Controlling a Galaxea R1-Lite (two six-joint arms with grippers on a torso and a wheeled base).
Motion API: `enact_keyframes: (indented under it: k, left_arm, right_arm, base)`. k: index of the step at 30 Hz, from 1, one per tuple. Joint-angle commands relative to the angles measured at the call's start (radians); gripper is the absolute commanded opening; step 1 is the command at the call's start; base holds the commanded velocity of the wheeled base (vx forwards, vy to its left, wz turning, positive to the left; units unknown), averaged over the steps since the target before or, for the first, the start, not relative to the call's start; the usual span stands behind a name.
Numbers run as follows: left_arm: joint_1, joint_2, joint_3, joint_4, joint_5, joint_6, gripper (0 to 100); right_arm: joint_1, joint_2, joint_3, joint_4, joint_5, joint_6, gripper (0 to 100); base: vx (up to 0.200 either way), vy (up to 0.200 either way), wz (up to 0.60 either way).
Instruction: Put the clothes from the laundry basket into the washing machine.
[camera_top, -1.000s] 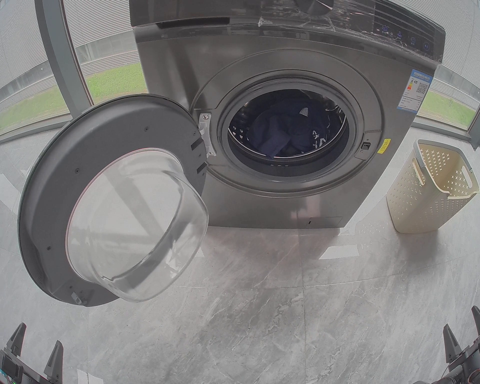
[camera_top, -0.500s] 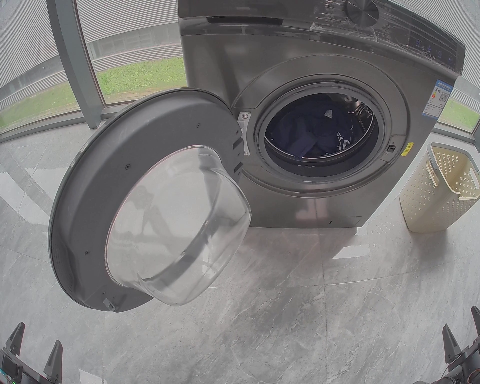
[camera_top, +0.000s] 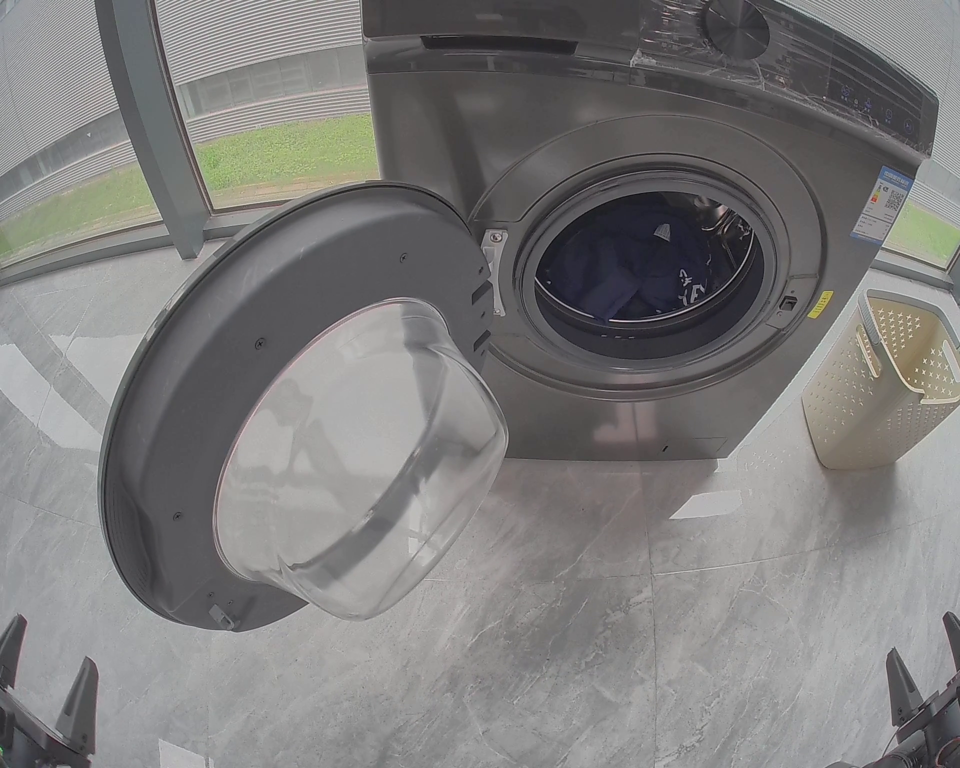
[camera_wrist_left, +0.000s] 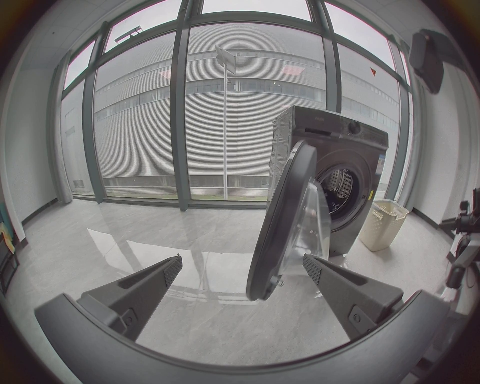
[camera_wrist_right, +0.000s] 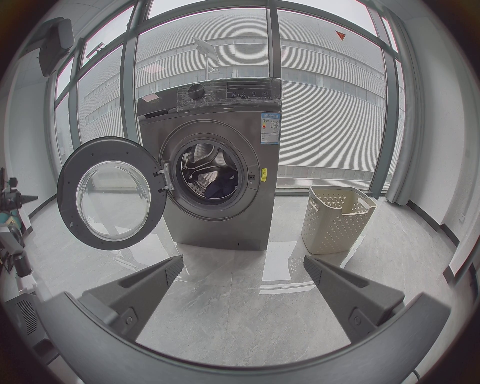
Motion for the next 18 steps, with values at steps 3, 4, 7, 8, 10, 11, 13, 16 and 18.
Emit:
enact_keyframes:
  k: [3,4,7,8,10,11,13,16,18]
  left_arm:
    - [-0.191,0.44,-0.177,-0.14,-0.049,-0.052,100]
    - [-0.207,0.472,-0.194,-0.148,-0.048,-0.054,100]
    - [-0.233,0.579,-0.251,-0.178,-0.046,-0.072,100]
    - [-0.233,0.618,-0.277,-0.195,-0.049,-0.085,100]
    - [-0.231,0.678,-0.314,-0.221,-0.06,-0.092,100]
    - [-0.23,0.696,-0.325,-0.229,-0.065,-0.092,100]
    - [-0.227,0.744,-0.351,-0.244,-0.074,-0.092,100]
    - [-0.227,0.797,-0.366,-0.279,-0.083,-0.094,100]
    - [-0.231,0.823,-0.366,-0.307,-0.088,-0.091,100]
  right_arm:
    - [0.001,-0.012,0.018,0.0,0.0,-0.001,100]
    - [0.001,-0.012,0.018,0.0,0.0,-0.002,100]
    - [0.001,-0.012,0.018,0.0,0.0,-0.001,100]
    - [0.001,-0.012,0.018,0.0,0.0,-0.002,100]
    - [0.001,-0.012,0.018,0.0,0.0,-0.002,100]
    - [0.001,-0.013,0.018,0.0,0.0,-0.002,100]
    - [0.001,-0.012,0.018,0.0,0.0,-0.002,100]
    - [0.001,-0.012,0.018,0.0,0.0,-0.002,100]
    - [0.001,-0.012,0.018,0.0,0.0,-0.002,100]
  base:
    - [0.0,0.0,0.0]
    - [0.0,0.0,0.0]
    - [0.0,0.0,0.0]
    - [0.0,0.0,0.0]
    - [0.0,0.0,0.0]
    - [0.0,0.0,0.0]
    - [0.0,0.0,0.0]
    - [0.0,0.0,0.0]
    - [0.0,0.0,0.0]
